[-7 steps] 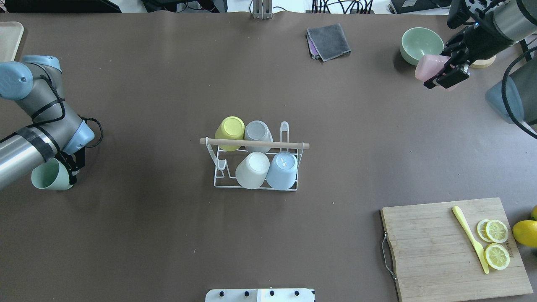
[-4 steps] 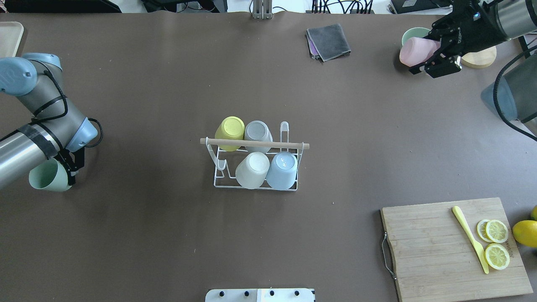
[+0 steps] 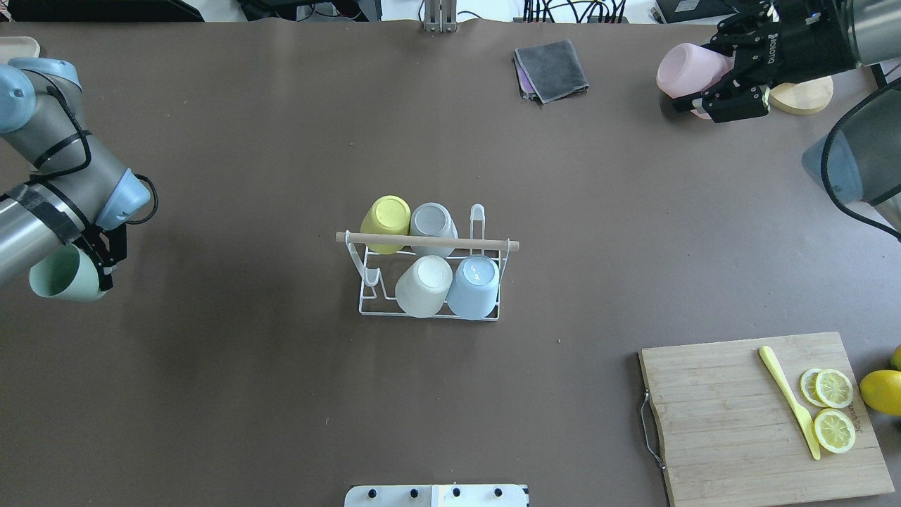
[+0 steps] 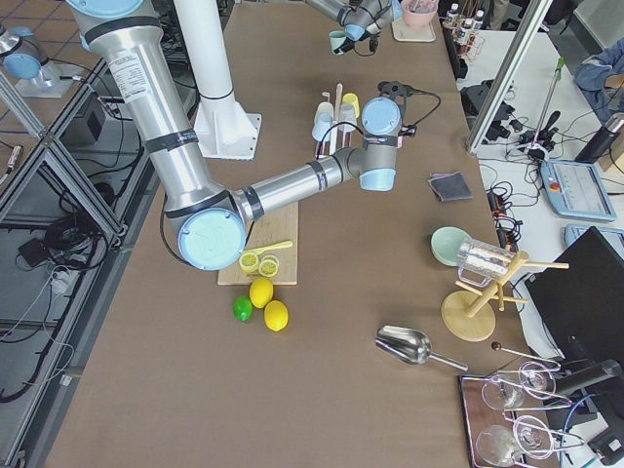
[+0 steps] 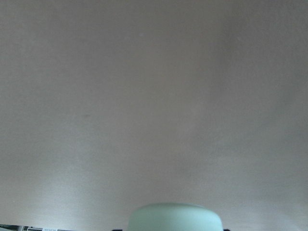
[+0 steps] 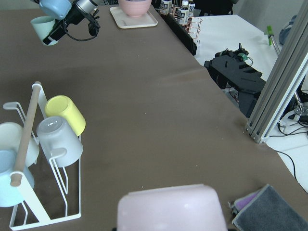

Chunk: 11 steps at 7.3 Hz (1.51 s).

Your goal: Place cup on cup holder

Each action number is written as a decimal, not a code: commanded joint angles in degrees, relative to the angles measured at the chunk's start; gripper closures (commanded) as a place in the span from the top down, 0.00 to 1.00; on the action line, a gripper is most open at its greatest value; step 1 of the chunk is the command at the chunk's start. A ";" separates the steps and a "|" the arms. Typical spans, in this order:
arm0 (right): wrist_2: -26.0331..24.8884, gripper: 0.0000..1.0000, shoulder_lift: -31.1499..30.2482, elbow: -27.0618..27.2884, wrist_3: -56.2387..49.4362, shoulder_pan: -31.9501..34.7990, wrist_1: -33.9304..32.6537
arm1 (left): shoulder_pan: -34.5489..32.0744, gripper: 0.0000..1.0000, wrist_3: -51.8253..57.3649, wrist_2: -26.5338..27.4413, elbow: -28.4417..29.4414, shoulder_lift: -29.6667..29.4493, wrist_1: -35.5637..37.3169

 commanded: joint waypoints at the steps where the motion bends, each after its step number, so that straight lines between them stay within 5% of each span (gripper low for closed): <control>1: -10.26 0.00 1.28 -0.01 11.34 -4.88 10.57 | -1.20 0.00 -0.17 8.95 -8.27 -2.35 0.07; 5: -29.09 0.00 5.32 -0.01 21.84 -16.93 14.66 | -0.94 0.00 -0.26 22.23 -14.63 -1.56 -14.31; 9: -39.20 0.00 6.39 -0.10 28.09 -23.61 14.92 | -1.02 0.00 -1.75 29.53 -20.69 0.74 -30.41; 11: -45.63 0.00 6.39 -0.10 27.39 -28.97 14.92 | -1.20 0.00 -13.81 29.64 -20.79 1.78 -42.93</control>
